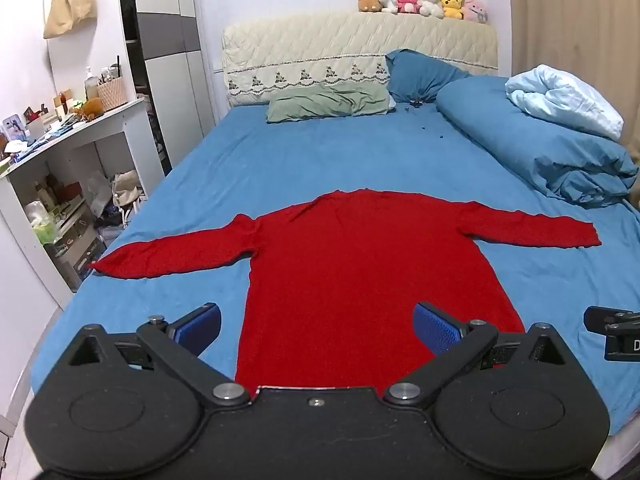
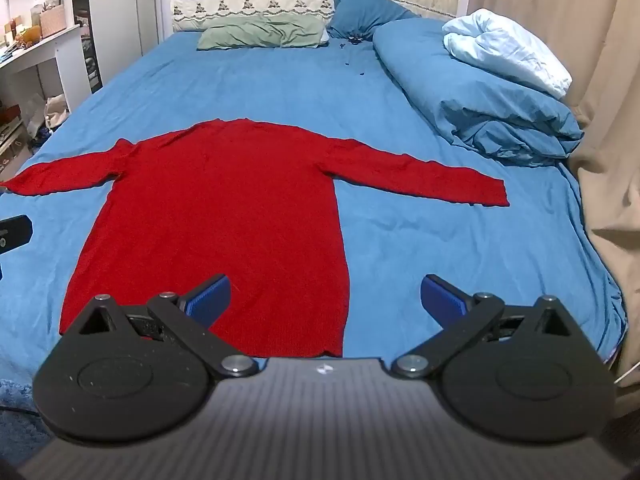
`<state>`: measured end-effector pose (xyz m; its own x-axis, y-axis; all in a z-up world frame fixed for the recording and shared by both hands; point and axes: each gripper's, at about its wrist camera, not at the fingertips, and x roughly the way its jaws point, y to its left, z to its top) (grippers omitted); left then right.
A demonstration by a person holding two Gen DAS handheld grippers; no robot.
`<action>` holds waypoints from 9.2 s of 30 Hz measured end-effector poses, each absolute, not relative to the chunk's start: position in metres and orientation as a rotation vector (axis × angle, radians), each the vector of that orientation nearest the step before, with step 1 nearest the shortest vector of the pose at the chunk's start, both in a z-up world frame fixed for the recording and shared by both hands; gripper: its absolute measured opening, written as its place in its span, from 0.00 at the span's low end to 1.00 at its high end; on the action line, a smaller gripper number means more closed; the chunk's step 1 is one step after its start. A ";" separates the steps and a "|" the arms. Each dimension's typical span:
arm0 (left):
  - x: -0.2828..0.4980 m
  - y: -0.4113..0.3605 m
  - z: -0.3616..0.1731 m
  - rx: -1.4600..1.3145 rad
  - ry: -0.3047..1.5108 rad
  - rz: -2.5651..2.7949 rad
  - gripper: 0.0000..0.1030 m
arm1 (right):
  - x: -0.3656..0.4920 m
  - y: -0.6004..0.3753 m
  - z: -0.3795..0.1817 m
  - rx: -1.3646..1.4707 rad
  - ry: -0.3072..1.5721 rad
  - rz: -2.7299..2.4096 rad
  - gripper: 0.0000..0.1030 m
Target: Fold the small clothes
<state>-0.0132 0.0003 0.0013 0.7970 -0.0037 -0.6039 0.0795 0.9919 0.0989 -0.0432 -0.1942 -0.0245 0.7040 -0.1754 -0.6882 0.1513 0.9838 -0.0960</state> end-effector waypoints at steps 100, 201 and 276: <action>0.077 -0.096 0.084 0.083 0.427 -0.230 1.00 | -0.007 -0.306 0.045 0.154 0.590 -0.353 1.00; 0.414 -0.019 -0.206 -0.275 0.723 -0.205 0.10 | 0.296 -0.304 -0.260 0.038 0.694 -0.137 0.99; 0.351 0.105 -0.171 -0.285 0.657 -0.017 0.49 | 0.341 -0.255 -0.244 -0.023 0.684 0.144 1.00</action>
